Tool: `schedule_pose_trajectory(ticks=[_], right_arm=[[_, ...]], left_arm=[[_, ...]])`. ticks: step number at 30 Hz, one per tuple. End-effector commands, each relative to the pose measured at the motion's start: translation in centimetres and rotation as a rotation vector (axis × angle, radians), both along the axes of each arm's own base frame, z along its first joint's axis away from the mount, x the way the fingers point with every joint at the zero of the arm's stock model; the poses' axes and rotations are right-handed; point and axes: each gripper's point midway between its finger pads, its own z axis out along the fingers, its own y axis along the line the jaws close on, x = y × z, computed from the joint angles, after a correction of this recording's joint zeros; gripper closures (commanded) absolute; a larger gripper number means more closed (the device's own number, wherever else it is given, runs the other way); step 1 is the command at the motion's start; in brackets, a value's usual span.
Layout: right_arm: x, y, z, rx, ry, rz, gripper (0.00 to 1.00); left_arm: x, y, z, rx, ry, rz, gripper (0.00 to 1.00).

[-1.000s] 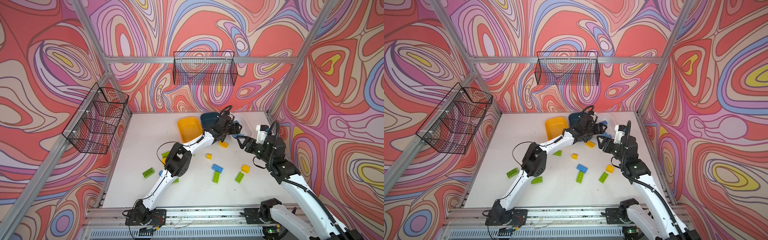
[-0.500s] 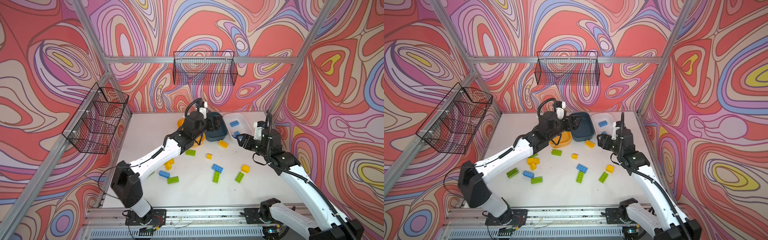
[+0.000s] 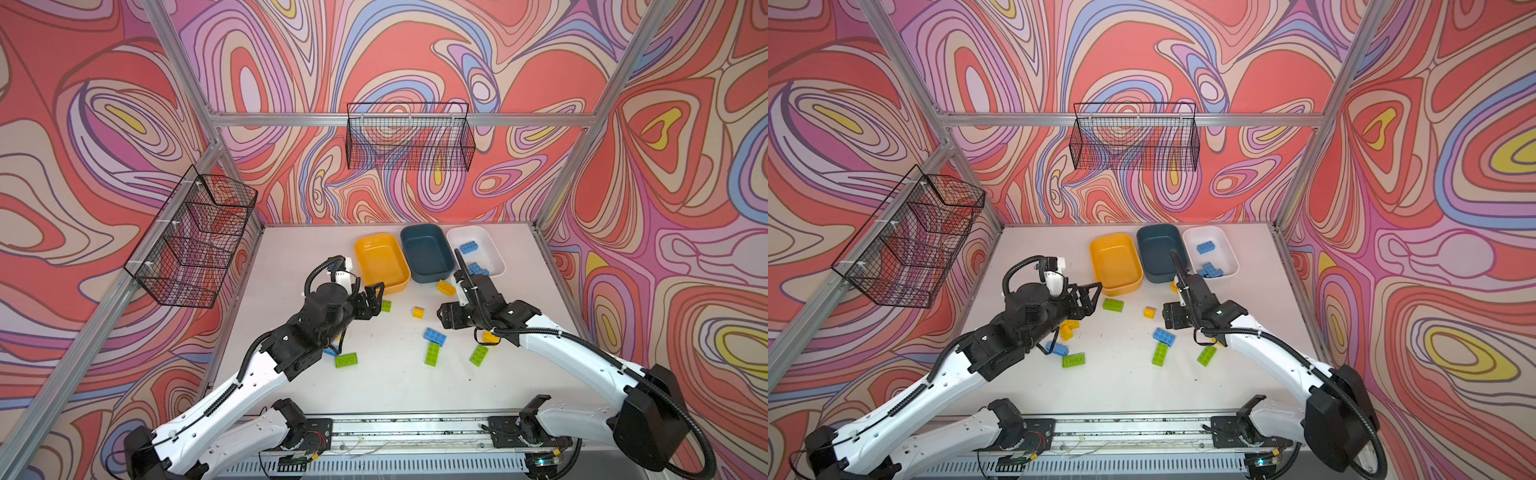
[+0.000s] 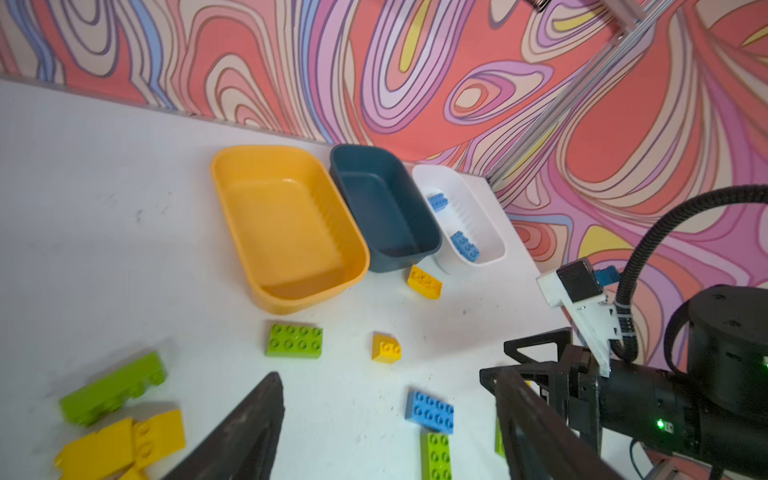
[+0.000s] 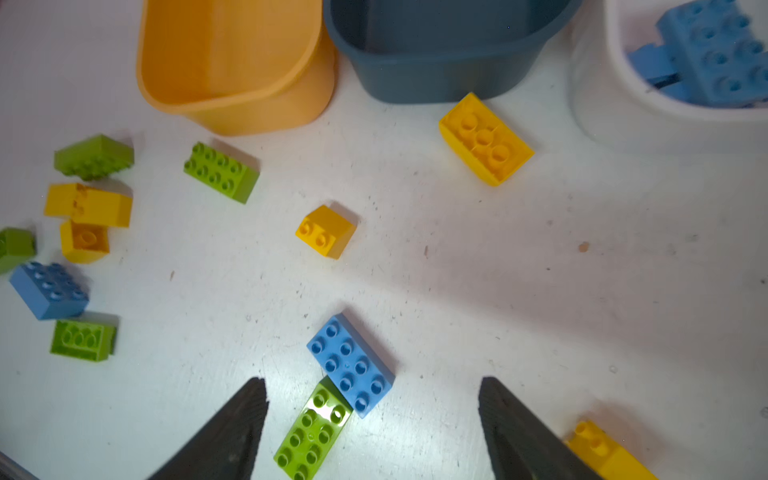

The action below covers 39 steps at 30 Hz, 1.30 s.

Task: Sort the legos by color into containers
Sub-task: 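Grasp a blue brick with the right gripper while the left arm withdraws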

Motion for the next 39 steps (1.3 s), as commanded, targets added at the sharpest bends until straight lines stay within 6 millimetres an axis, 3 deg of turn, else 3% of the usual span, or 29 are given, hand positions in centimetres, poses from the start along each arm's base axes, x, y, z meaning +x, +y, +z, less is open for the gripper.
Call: schedule_pose_trajectory(ticks=[1, 10, 14, 22, 39], right_arm=[[-0.2, 0.8, -1.2, -0.07, -0.022, 0.074, 0.16], [-1.5, 2.8, -5.6, -0.117, 0.063, 0.189, 0.14], [-2.0, 3.4, -7.3, -0.132, 0.097, 0.199, 0.14], [-1.6, 2.7, -10.0, -0.181, 0.137, 0.134, 0.16], [-0.7, 2.0, -10.8, -0.201, 0.123, 0.044, 0.43]], left_arm=[[-2.1, 3.2, -3.0, 0.051, 0.077, 0.068, 0.2], [-5.1, 7.0, -6.0, 0.084, 0.124, 0.128, 0.2], [-5.7, 7.7, -6.6, 0.098, 0.136, 0.137, 0.2], [-6.0, 7.9, -7.8, 0.128, 0.162, 0.137, 0.2], [-6.1, 7.8, -9.3, 0.123, 0.193, 0.138, 0.21]])
